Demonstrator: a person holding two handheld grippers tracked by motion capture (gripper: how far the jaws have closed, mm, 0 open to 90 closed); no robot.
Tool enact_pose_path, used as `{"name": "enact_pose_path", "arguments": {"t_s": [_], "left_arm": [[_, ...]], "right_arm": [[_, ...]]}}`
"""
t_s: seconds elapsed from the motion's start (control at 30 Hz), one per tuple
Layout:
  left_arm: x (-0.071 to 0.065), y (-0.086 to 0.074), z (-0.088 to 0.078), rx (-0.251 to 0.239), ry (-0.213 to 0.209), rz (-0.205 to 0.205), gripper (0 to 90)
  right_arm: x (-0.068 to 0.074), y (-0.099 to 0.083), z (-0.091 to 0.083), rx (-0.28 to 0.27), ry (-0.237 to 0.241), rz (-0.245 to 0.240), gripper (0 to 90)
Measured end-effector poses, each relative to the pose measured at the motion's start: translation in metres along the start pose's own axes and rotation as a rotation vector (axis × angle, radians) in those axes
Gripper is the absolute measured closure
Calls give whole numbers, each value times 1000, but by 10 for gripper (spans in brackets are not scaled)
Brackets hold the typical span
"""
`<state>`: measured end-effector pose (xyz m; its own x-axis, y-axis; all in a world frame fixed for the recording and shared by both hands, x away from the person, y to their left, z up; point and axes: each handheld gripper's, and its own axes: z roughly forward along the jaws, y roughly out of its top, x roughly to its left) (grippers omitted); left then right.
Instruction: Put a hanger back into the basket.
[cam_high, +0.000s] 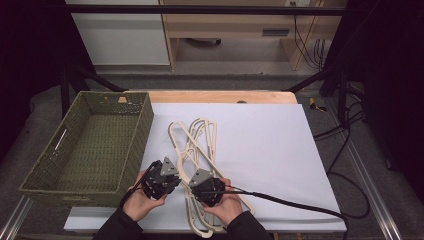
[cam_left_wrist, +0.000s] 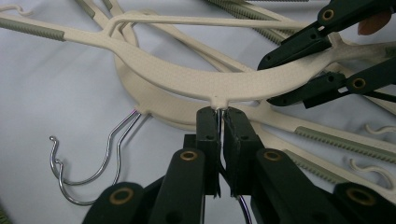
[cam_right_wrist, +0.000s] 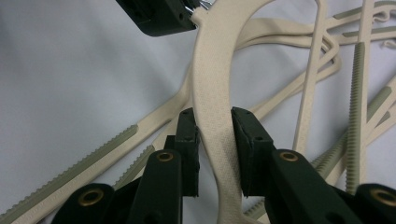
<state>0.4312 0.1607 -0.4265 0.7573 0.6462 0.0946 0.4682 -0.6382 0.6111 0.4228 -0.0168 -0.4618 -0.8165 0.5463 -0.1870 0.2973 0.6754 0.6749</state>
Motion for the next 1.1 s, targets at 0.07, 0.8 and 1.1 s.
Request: {"name": "enact_pose_path", "arguments": {"t_s": [0.07, 0.8, 1.1], "left_arm": [[1, 0, -3, -19, -4, -5, 827], [29, -6, -101, -535, 35, -124, 158], [29, -6, -96, -531, 24, -135, 136]], "right_arm": [[0, 0, -1, -1, -7, -15, 751], [-28, 5, -47, -68, -100, 32, 827], [-59, -4, -79, -105, -164, 109, 869]]}}
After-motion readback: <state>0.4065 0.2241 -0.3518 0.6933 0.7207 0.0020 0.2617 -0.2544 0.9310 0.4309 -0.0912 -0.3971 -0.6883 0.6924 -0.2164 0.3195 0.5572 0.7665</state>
